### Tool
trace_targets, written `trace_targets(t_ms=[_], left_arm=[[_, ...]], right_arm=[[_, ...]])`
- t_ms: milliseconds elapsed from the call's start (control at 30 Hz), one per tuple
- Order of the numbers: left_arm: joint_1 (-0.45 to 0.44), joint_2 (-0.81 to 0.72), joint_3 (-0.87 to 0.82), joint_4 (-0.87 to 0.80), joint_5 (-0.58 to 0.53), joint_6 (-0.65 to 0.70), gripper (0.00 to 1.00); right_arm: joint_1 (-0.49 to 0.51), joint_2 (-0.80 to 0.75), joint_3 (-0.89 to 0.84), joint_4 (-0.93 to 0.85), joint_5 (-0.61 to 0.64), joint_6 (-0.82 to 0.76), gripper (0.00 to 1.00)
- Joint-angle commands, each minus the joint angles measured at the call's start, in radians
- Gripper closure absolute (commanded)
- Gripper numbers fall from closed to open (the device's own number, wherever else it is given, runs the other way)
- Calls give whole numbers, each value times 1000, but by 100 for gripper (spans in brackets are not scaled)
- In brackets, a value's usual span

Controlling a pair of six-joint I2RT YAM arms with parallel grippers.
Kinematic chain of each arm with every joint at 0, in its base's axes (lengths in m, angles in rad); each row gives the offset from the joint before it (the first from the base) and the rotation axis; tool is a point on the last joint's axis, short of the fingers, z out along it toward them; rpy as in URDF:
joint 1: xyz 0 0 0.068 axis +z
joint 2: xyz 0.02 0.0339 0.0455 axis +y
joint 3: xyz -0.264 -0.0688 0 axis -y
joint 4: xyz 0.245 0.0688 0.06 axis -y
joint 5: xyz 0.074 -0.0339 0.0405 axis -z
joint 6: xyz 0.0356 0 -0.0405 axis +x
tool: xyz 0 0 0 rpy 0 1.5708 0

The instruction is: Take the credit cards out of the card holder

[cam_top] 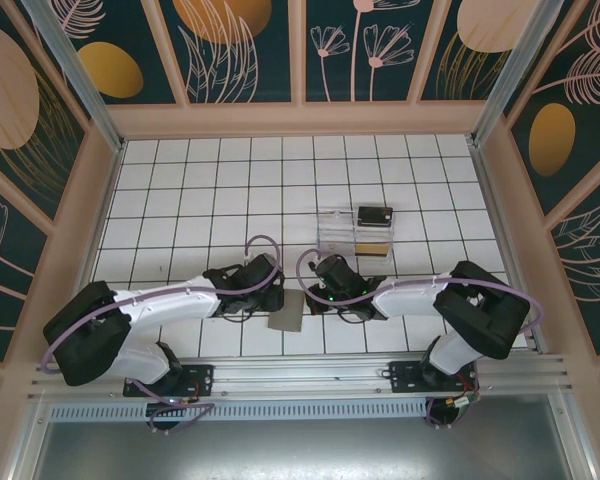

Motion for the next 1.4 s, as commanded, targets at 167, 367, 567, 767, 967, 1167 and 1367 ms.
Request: trace_targets(t_ms=[167,367,567,767,967,1167,1367], left_arm=[[-84,44,99,-138,-59,-36,52],[-117,85,117,-154,-75,-55,53],[-125,144,135,-160,-78,-50,50],[-137,162,163,-194,-104,-55,50],[-137,161,154,-205,-117,-69,65],[-137,150,160,-207,-121,-70,75],[-137,151,151,-192,-117,-75,58]], right_arm=[[-1,9,-2,33,-20,12,100],[2,7,-5,36,-20,14,100],[3,6,-8,35,-20,17,100],[6,11,-10,38,-22,23,100],[8,14,-10,37,-22,23,100],[9,7,-10,30,-19,25,100],[14,-53,-3,-3,-8,25,100]])
